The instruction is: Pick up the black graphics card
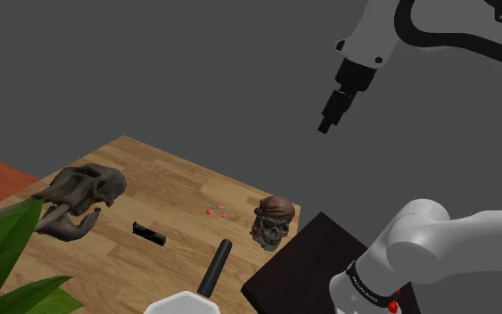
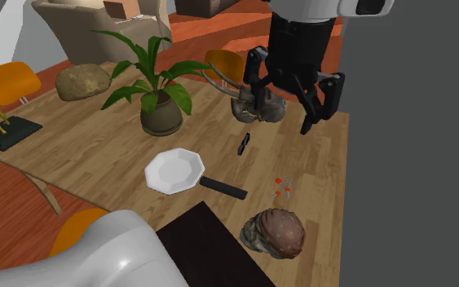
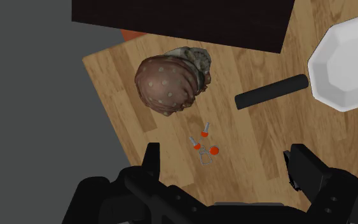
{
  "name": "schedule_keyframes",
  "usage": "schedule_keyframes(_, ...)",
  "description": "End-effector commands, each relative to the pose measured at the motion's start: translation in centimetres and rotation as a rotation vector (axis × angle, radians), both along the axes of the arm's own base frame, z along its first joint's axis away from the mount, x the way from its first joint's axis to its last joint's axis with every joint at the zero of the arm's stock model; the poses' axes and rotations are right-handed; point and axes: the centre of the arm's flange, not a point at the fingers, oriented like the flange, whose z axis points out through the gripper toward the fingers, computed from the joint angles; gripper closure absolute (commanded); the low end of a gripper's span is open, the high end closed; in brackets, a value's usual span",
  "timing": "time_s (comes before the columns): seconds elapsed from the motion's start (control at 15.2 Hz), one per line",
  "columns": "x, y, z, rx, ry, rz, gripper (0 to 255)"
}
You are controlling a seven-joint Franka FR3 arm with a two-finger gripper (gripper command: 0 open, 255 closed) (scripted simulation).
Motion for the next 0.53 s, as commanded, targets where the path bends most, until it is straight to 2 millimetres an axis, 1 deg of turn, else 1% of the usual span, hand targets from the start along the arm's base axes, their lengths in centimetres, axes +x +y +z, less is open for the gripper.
schedule_keyframes(0.0,0.0,0.0,0.0,0.000,0.000,0.000,0)
schedule_keyframes(0.46,4.5,4.6,-6.6,0.003,-0.005,0.049,0)
